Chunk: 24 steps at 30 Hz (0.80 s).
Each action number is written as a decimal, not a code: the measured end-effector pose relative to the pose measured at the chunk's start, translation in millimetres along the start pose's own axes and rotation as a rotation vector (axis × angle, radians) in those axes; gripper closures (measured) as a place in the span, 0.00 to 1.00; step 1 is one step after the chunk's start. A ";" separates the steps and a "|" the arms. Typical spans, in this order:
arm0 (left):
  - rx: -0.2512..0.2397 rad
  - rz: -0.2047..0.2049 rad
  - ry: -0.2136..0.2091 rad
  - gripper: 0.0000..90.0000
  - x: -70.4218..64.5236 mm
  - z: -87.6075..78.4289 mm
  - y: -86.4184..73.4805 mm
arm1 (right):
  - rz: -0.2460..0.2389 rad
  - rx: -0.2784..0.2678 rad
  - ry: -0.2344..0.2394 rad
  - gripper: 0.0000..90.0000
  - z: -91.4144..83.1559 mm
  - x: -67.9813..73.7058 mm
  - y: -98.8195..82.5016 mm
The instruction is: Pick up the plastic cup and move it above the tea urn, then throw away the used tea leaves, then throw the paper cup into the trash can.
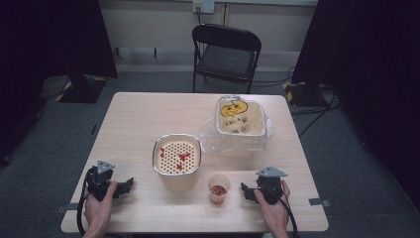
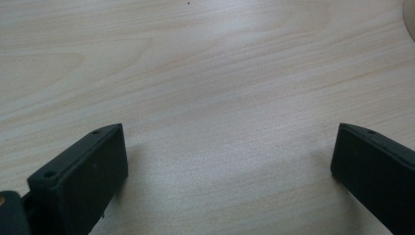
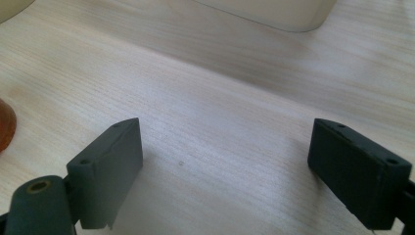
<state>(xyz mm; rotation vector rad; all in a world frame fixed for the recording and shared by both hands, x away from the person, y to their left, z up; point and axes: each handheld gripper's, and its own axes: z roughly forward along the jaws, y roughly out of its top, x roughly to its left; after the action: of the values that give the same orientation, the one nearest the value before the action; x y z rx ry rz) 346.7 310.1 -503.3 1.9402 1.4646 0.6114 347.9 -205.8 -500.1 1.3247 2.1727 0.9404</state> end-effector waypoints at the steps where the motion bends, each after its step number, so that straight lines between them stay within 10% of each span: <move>1: 0.000 -0.009 0.003 0.00 0.3 0.2 0.1 | -0.002 -0.001 0.000 0.14 0.1 0.0 0.0; 17: 0.002 -0.014 0.012 0.00 0.9 0.3 0.3 | 0.006 -0.010 0.040 0.18 -8.7 7.1 0.9; 24: 0.002 -0.014 0.012 0.00 0.9 0.3 0.3 | -0.014 -0.008 0.138 0.18 -19.5 20.1 -0.1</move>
<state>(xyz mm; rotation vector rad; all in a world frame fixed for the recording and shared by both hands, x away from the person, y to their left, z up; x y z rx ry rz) 347.4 310.9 -503.3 1.9291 1.4853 0.6163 325.9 -194.4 -487.0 1.2731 2.2750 1.0618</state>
